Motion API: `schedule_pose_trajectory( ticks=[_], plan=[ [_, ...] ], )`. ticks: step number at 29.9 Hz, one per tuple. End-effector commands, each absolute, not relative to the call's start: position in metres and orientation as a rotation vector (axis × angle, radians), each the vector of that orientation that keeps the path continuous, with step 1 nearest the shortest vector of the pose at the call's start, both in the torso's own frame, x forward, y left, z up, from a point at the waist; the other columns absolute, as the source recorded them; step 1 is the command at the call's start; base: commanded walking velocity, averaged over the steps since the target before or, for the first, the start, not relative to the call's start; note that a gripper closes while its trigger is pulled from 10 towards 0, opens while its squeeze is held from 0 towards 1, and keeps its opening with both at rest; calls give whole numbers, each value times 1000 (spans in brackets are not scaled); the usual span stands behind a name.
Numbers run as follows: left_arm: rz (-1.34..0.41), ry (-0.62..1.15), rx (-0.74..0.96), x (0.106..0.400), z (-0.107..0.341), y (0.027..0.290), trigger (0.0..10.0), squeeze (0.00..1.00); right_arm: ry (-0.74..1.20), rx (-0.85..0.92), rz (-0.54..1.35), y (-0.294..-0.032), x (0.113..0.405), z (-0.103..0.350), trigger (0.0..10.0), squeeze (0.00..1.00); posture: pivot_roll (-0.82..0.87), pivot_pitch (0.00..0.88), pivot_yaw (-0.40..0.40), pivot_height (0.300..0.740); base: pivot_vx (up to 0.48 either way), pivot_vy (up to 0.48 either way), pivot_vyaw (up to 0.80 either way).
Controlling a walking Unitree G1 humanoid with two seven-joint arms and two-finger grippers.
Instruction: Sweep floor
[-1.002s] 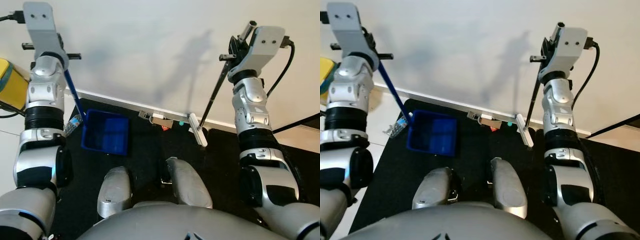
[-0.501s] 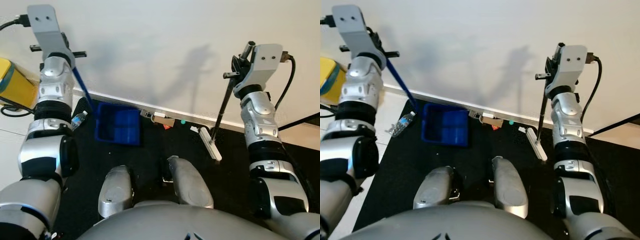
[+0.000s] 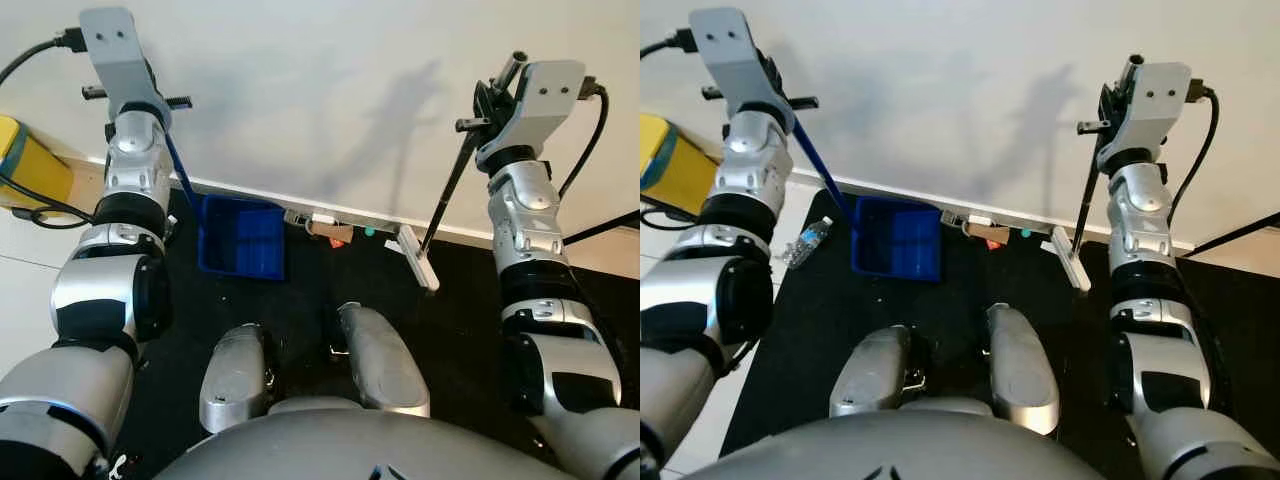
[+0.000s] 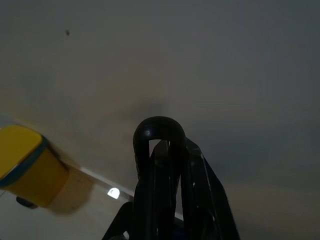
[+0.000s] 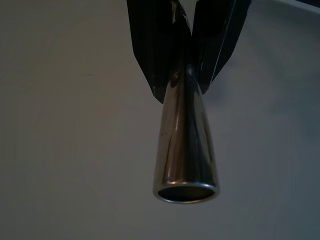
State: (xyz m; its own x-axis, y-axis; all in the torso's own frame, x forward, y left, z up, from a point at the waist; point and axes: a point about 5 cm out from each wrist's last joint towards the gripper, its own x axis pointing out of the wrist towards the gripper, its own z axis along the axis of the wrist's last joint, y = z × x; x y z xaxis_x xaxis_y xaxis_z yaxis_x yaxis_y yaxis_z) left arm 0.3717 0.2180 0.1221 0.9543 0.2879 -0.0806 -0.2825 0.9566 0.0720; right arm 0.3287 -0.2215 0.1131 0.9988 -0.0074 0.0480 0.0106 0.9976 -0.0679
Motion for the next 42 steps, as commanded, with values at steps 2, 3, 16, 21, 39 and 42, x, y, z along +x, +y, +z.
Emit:
schedule_pose_trajectory(
  ticks=[2,3,16,21,39,42],
  plan=[
    [281,35,60,377,131,208,10000,0,-79,-87,-19,-229,330,119,10000,0,65,141,15,740,0,0,0],
    [283,35,60,376,129,207,10000,0,-79,-90,-20,-230,329,119,10000,0,64,145,15,740,0,0,0],
    [225,215,-141,363,89,199,10000,0,8,-139,-106,-249,316,95,10000,0,82,179,22,740,0,0,0],
    [172,200,-123,363,88,192,10000,0,20,-162,-126,-250,317,90,10000,0,118,199,33,740,0,0,0],
    [72,107,-128,362,105,198,10000,0,-73,-95,-177,-232,345,106,10000,0,264,214,80,740,0,0,0],
    [45,84,-128,357,108,197,10000,0,-66,-52,-189,-226,349,104,10000,0,302,210,88,740,0,0,0]
  ],
)
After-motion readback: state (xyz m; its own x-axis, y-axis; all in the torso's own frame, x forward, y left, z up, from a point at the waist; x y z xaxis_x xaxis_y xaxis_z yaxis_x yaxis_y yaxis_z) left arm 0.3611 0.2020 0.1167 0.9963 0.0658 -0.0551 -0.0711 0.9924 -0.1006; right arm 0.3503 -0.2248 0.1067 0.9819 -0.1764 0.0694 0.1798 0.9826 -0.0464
